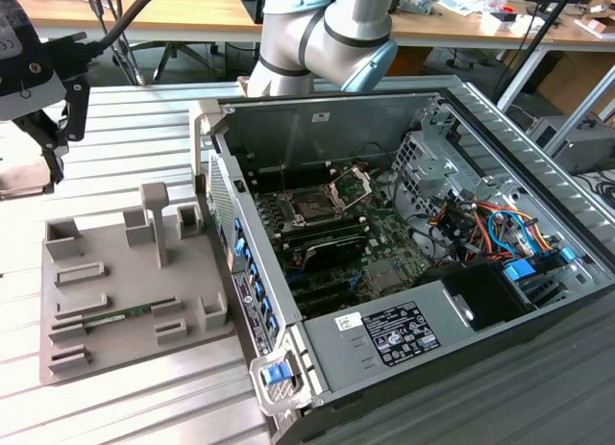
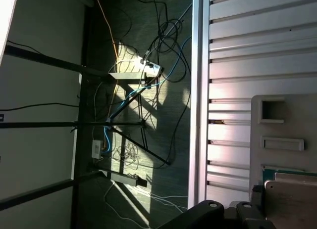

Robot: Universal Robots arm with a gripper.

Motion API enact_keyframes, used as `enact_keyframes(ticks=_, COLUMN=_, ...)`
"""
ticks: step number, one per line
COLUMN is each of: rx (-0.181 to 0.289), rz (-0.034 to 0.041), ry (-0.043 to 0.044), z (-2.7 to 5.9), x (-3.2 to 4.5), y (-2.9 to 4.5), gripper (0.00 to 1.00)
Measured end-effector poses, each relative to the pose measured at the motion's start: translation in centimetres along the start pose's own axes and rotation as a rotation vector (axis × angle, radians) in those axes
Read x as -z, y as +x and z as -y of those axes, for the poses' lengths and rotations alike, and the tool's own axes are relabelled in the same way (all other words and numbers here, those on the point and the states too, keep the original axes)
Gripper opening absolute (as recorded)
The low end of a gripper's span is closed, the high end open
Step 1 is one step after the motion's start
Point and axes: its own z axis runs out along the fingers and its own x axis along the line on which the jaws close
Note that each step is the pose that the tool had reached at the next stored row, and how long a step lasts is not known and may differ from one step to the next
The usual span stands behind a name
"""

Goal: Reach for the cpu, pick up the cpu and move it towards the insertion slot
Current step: 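Pick up the cpu and move it towards the insertion slot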

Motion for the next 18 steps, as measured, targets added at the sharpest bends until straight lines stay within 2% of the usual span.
enact_keyframes(ticks=9, rx=0.0, rz=0.0, ry=0.0, z=-0.02, x=0.54, y=0.0, gripper=0.55)
enact_keyframes(ticks=18, rx=0.0, rz=0.0, ry=0.0, z=-0.02, x=0.71, y=-0.07, gripper=0.55)
